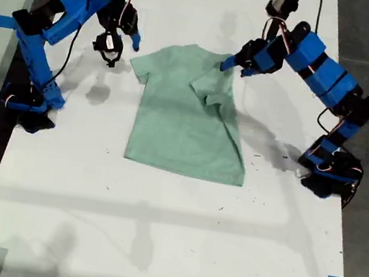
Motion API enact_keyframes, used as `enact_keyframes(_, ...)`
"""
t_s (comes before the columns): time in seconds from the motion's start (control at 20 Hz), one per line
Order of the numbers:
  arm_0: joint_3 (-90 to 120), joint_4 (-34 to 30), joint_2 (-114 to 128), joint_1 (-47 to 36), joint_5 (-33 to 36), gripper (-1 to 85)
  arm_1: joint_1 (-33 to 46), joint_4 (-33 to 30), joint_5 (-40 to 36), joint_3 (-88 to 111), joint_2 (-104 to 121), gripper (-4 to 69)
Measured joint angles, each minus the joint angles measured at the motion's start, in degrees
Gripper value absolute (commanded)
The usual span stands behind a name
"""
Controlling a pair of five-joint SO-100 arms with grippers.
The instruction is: Fold tshirt
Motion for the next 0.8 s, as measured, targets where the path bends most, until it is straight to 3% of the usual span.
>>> enact_keyframes(0.3,-1.58,-2.72,-3.43,-0.35,2.11,32.3,0.09,0.09,0.0,3.6,4.83,21.1)
enact_keyframes(0.8,7.29,-22.24,-21.71,-4.83,5.01,29.1,0.09,0.09,0.09,11.95,13.97,20.0)
